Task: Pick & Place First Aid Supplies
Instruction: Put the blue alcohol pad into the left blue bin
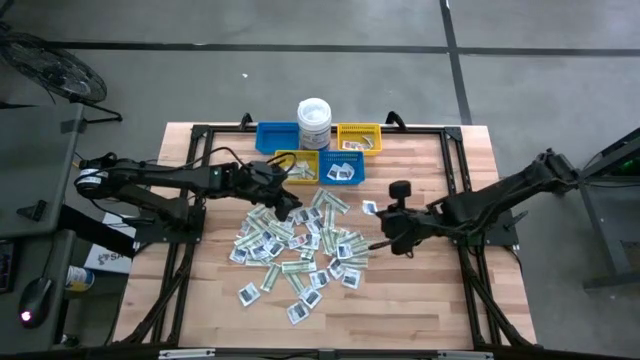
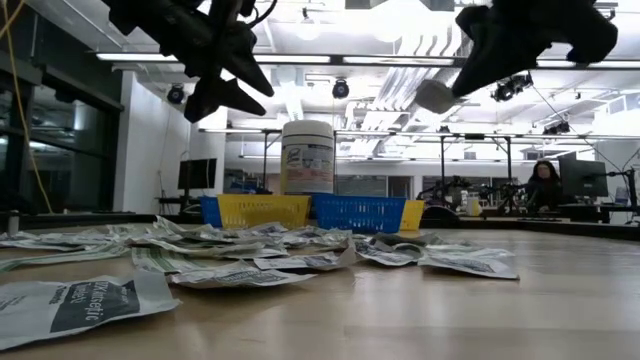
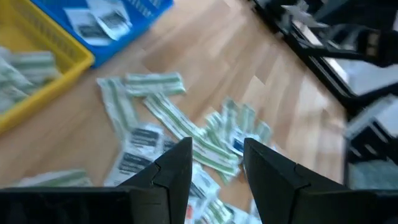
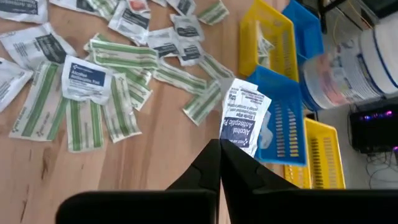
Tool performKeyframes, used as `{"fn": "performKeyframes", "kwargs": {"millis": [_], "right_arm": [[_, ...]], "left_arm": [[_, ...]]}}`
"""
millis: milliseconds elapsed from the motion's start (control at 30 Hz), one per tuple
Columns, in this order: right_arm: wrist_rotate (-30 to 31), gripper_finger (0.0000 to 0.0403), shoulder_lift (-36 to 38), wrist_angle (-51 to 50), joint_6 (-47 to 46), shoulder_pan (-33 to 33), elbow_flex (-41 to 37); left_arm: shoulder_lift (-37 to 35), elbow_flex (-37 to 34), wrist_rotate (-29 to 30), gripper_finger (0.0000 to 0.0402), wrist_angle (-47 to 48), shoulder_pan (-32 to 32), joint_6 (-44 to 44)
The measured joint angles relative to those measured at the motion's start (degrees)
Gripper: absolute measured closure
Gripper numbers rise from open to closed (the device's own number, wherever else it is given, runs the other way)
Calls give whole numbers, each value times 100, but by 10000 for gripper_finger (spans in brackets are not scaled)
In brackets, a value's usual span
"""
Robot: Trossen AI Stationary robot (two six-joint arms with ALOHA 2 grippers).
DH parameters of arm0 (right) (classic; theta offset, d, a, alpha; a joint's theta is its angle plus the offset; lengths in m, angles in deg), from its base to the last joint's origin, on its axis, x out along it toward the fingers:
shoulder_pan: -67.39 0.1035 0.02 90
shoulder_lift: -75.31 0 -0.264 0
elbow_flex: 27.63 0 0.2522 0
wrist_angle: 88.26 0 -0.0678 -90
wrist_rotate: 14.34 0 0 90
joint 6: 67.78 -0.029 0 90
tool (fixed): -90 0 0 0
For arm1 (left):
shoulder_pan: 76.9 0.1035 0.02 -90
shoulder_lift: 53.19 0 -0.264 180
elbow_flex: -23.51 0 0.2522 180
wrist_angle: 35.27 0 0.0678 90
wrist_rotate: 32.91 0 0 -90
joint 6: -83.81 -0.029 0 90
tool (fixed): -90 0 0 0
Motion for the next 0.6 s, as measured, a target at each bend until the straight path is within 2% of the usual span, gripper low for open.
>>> {"fn": "performKeyframes", "kwargs": {"millis": [100,233,467,600], "right_arm": [[70,403,186,-172,-93,-7,0],[115,403,303,-240,-162,-203,0],[-91,403,316,-194,-778,-857,0],[-218,403,316,-156,-801,-1133,0]], "left_arm": [[0,-1,444,257,-7,0,-121],[0,0,1341,257,-38,1,-355],[0,0,2673,257,-568,4,-1753],[0,0,2981,257,-735,164,-2370]]}}
